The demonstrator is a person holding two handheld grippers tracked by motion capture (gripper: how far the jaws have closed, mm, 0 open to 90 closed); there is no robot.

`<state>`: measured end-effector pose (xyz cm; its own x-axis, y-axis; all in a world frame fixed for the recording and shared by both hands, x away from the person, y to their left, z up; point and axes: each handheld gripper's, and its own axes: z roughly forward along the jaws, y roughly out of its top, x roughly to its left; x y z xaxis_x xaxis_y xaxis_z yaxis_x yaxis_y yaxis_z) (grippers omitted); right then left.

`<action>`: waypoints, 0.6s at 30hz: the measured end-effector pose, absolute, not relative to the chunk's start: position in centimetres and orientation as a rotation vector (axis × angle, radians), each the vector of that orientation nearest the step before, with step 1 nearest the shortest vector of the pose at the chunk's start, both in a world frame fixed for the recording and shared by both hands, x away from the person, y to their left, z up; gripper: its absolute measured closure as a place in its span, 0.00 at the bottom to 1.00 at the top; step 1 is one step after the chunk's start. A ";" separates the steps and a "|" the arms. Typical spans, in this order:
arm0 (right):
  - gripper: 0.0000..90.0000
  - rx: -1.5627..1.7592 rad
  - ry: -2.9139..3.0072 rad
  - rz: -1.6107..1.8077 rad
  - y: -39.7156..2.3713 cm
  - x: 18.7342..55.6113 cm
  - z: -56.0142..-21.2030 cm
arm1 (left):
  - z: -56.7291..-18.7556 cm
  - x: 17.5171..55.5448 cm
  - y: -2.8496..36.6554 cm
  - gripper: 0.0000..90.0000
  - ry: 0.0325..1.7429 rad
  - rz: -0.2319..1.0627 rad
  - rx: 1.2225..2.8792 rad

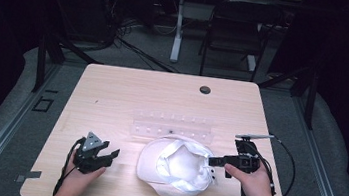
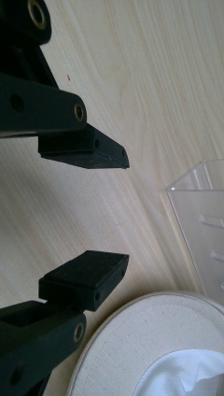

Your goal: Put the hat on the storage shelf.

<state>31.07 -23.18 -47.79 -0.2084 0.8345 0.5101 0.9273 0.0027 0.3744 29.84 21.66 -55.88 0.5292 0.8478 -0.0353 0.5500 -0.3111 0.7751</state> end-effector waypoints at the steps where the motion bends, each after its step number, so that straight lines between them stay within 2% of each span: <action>1: 0.53 -1.871 -2.108 -0.963 -23.1 31.2 -48.3 | -55.9 29.8 21.7 0.53 1.134 0.496 2.004; 18: 0.51 -1.841 -2.056 -0.832 -21.7 31.6 -51.6 | -56.0 29.9 21.6 0.53 1.132 0.498 2.009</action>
